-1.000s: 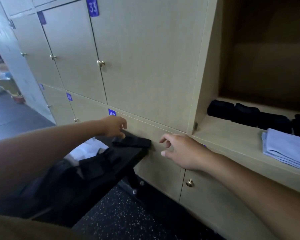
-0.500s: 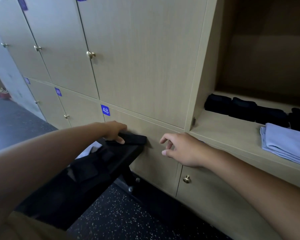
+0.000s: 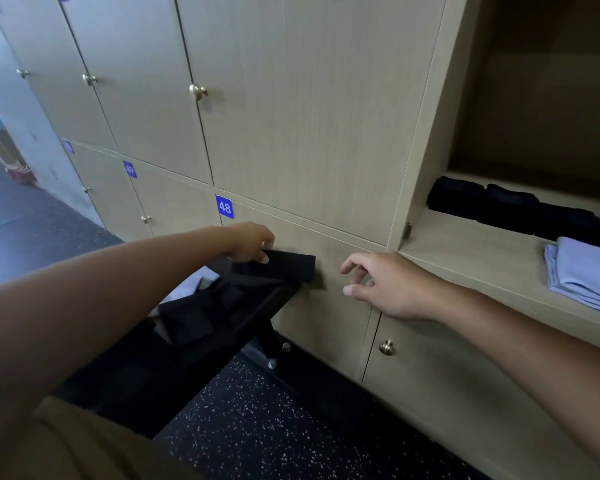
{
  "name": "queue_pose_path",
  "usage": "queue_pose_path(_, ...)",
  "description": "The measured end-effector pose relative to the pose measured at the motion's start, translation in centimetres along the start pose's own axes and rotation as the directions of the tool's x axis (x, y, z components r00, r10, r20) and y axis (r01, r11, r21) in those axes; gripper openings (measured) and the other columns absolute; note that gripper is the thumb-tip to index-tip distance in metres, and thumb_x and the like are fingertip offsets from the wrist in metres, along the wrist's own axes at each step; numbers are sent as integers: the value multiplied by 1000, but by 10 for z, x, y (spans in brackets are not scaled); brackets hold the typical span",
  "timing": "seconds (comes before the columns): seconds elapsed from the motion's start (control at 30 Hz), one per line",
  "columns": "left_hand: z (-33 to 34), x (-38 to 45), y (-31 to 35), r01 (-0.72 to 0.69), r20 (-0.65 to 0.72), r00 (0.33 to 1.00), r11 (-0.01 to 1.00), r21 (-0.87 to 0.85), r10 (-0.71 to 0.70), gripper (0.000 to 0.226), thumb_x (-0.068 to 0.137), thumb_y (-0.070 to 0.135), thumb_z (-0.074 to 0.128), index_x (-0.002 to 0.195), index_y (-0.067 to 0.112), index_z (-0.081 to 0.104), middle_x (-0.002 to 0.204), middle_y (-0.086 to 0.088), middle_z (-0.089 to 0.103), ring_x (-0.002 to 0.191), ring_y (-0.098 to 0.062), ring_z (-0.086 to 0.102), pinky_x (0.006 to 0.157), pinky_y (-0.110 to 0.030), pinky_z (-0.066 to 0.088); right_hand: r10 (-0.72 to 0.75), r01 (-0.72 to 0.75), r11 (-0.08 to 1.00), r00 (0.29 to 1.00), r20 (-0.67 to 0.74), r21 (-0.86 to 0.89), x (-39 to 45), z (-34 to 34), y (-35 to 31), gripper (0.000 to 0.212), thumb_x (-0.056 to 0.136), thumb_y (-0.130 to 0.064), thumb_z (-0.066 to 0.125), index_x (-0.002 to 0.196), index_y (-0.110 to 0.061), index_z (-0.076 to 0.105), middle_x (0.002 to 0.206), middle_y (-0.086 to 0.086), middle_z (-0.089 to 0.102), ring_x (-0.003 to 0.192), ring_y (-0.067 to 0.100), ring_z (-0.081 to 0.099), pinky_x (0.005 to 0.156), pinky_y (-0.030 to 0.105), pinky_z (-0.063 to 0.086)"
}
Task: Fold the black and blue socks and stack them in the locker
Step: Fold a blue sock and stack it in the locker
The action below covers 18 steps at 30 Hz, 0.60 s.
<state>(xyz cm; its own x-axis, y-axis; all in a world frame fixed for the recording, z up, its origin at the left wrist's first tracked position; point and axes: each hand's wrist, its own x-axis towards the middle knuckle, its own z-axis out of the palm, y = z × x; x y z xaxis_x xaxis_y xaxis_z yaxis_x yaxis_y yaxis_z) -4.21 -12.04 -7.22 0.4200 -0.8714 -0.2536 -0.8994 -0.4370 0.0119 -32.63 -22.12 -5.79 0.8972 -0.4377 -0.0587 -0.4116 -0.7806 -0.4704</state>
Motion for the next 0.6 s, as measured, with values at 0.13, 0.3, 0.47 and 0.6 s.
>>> queue_pose_path(0.13, -18, -26, 22, -67, -63, 996, 988, -136, 59, 21, 93, 29, 72, 86, 23, 54, 107, -3, 57, 98, -25, 54, 79, -32, 43, 22, -14, 986, 999, -42, 164, -7, -6, 1, 19, 94, -34, 68, 111, -26, 66, 90, -12, 69, 79, 0, 63, 71, 16, 46)
queue_pose_path(0.3, -36, -63, 56, -221, -143, 972, 939, -263, 189, 24, 95, 29, 71, 80, 35, 52, 91, 10, 61, 86, -15, 56, 66, -25, 39, 91, -75, 941, 995, -34, 331, -20, -19, 8, 14, 94, -34, 68, 98, -21, 72, 86, -4, 76, 88, 21, 72, 80, 40, 56)
queue_pose_path(0.47, -52, -84, 89, -352, -267, 929, 841, -412, 258, 10, 94, 30, 71, 89, 25, 63, 87, 8, 69, 80, -11, 62, 74, -29, 49, 230, -186, 803, 973, -6, 567, -40, -38, 12, 32, 99, -35, 63, 106, -5, 71, 101, 2, 78, 87, 14, 71, 76, 29, 57)
queue_pose_path(0.6, -56, -89, 118, -374, -293, 924, 729, -574, 245, 12, 94, 28, 72, 90, 20, 65, 83, 6, 74, 73, -11, 65, 75, -35, 53, 291, -183, 633, 957, -12, 752, -57, -50, 13, 36, 96, -39, 65, 109, -5, 65, 98, 2, 79, 97, 18, 75, 91, 38, 60)
